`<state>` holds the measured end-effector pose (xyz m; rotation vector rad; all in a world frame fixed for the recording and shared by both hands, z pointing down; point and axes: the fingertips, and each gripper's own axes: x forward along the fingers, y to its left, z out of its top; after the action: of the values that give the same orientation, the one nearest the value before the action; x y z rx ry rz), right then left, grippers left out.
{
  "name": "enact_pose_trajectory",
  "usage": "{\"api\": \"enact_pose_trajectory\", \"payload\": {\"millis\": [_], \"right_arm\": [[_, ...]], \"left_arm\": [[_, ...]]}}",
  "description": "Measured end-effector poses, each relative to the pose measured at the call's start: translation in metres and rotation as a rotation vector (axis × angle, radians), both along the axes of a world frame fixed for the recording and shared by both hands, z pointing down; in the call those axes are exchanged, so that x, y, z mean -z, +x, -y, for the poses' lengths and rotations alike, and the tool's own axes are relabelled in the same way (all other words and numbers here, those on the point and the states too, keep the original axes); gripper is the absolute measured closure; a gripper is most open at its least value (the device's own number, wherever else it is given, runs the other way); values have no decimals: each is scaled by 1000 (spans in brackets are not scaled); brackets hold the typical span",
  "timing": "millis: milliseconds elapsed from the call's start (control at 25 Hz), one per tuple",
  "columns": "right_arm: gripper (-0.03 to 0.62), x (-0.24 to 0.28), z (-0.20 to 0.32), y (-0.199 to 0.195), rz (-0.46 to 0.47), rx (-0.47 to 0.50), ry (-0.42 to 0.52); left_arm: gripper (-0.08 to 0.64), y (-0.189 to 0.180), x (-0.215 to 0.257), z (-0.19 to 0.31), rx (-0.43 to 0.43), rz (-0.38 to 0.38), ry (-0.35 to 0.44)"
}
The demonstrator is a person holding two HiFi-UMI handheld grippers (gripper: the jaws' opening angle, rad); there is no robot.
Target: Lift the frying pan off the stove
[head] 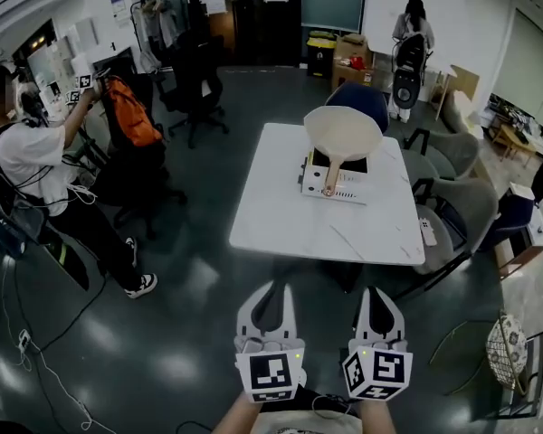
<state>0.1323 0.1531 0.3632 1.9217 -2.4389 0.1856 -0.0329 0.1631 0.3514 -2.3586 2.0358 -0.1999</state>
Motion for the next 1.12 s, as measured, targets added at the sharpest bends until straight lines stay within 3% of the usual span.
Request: {"api": "enact_pose_trajectory", "payload": {"millis": [600,1120], "right_arm": [[575,-16,76,3,11,36,-43],[575,-12,170,-9,13,-39,-53]], "left_arm": [[514,8,-19,75,14,-4,-52],[514,-4,-17,182,-77,-11,-54]]}}
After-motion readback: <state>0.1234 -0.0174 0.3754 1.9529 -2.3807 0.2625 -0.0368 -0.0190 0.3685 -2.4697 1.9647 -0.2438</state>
